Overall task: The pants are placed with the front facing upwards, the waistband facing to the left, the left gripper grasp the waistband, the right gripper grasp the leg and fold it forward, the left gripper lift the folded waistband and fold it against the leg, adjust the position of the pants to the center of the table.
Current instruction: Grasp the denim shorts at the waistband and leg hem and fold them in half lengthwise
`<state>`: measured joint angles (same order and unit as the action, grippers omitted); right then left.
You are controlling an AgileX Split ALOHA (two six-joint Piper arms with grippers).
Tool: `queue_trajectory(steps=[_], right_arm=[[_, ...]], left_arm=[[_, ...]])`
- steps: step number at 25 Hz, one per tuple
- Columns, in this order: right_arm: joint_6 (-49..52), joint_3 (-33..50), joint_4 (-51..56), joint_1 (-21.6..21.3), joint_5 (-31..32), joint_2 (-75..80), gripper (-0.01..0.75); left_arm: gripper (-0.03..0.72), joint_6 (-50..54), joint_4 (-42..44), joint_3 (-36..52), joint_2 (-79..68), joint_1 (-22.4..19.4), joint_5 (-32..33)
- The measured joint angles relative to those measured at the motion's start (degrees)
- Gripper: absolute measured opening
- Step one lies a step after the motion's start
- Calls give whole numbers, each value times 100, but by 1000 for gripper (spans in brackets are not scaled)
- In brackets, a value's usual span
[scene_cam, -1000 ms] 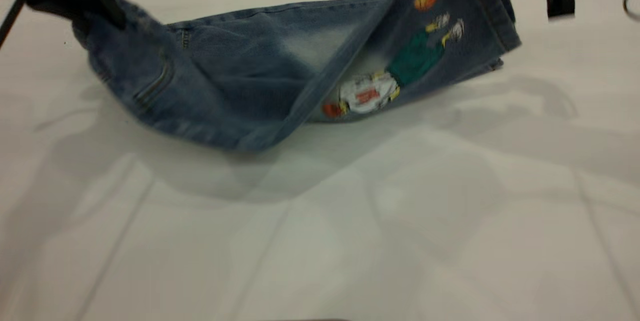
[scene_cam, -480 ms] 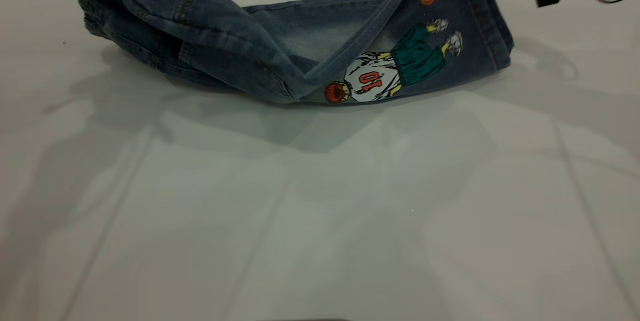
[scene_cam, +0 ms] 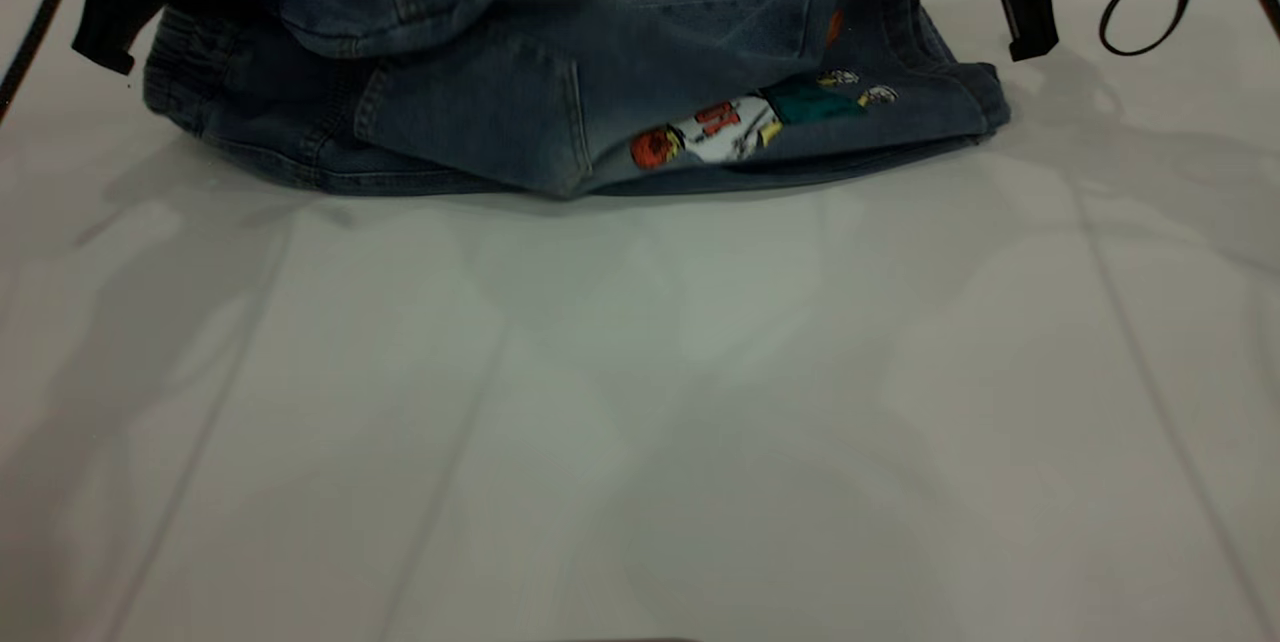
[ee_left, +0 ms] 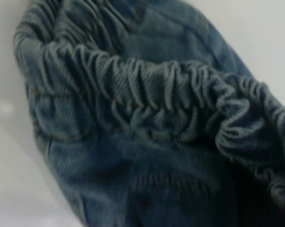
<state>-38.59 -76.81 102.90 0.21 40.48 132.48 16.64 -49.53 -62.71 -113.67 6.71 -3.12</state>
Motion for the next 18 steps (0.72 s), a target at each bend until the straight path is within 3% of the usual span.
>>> queue_trajectory(steps=[12, 18], right_arm=[[200, -368, 8, 0, -424, 180, 23], [181, -368, 8, 0, -502, 181, 36]], left_arm=[[100, 14, -465, -91, -677, 0, -721], [112, -95, 54, -115, -762, 0, -791]])
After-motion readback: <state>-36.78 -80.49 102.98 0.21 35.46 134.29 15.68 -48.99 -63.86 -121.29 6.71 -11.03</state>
